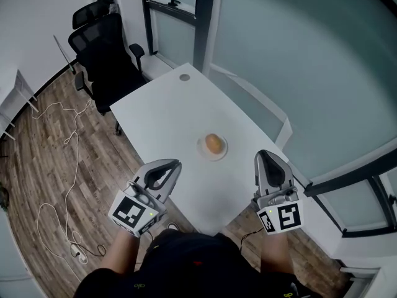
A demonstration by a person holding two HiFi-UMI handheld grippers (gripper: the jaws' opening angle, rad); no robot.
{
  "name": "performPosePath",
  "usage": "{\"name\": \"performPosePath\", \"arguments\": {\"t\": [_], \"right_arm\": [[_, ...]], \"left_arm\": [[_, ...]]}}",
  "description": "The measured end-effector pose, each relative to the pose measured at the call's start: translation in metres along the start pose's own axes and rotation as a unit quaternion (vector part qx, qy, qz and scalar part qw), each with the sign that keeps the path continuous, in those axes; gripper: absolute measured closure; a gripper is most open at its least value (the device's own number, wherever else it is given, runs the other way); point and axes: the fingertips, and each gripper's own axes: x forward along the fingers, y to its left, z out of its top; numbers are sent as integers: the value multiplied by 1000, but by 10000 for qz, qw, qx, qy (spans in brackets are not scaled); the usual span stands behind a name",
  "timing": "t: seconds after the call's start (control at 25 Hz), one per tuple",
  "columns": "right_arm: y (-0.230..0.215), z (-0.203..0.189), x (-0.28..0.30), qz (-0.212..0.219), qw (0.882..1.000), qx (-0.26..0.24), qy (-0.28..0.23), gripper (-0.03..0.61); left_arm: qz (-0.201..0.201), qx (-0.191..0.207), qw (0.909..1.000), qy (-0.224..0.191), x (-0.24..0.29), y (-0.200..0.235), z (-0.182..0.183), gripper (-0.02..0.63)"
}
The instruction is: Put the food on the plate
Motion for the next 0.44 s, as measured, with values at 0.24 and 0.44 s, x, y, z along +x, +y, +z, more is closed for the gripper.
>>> {"name": "performPosePath", "arguments": {"t": [0.24, 0.44], "right_arm": [[6, -1, 6, 117, 9999, 3, 1, 543], [11, 1, 10, 172, 9998, -5, 31, 543]], "left_arm": [[92, 103, 9999, 53, -3, 5, 1, 578], [78, -46, 10000, -23, -6, 6, 4, 578]]}}
